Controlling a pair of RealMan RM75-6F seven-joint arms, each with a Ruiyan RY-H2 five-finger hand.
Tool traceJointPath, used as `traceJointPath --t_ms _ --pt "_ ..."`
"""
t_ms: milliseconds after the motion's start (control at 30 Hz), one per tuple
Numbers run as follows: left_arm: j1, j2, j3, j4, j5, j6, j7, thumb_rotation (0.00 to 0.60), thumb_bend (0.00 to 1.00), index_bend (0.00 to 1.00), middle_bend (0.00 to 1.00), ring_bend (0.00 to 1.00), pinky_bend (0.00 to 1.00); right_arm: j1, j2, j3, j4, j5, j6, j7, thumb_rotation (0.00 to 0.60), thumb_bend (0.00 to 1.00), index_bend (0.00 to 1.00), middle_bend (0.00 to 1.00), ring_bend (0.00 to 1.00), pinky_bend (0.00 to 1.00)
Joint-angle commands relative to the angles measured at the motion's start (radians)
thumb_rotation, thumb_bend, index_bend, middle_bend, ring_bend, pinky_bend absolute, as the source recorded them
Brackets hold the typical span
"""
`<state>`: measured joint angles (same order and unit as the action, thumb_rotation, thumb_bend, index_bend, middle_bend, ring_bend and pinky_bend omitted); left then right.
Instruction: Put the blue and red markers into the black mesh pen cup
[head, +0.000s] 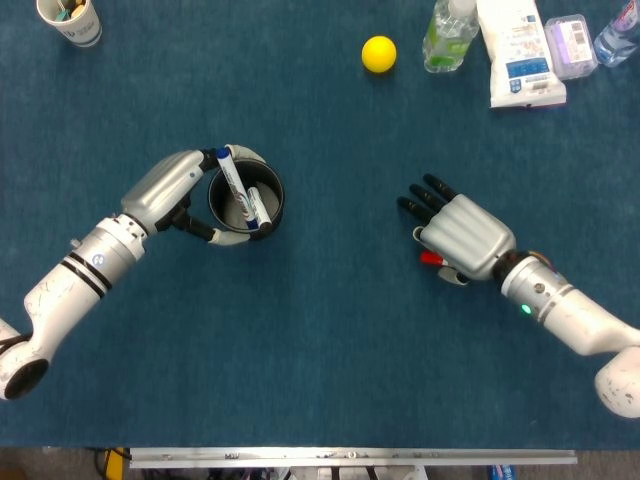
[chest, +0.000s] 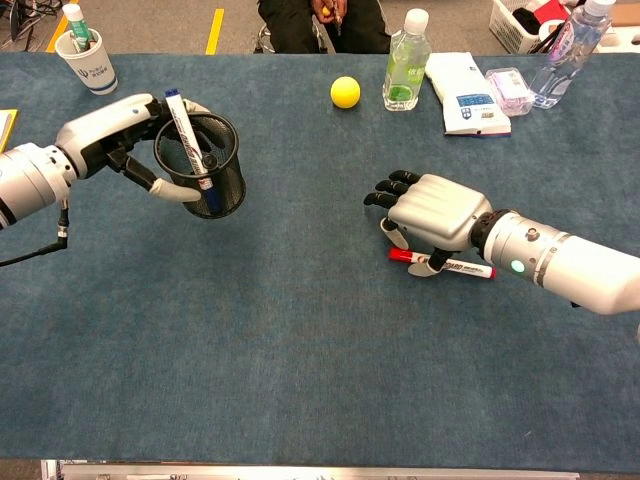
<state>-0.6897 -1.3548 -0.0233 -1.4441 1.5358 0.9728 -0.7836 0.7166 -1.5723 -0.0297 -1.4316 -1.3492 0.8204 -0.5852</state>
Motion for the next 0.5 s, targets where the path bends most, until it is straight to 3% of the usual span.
traceJointPath --t_ms 33,267,500 --pt "0.0 -0.001 0.0 -0.001 0.001 0.001 0.0 0.6 0.15 0.31 0.33 0.29 0.25 -0.001 0.002 -0.006 0.0 -0.005 0.003 -0.008 0.6 0.25 0.55 0.11 0.0 0.01" --pt "0.0 -0.001 -0.001 -0.001 -0.001 0.0 0.002 0.6 0.15 0.31 0.33 0.29 0.25 -0.007 0.009 -0.015 -0.008 -0.013 0.011 -0.003 0.6 0.29 0.55 0.11 0.0 0.01" --pt "0.001 -0.002 0.0 -0.005 0.001 0.004 0.004 0.6 0.15 0.31 0.33 0.28 0.25 -0.016 0.011 -0.025 -0.009 -0.024 0.021 -0.001 0.6 0.39 0.55 0.11 0.0 0.01"
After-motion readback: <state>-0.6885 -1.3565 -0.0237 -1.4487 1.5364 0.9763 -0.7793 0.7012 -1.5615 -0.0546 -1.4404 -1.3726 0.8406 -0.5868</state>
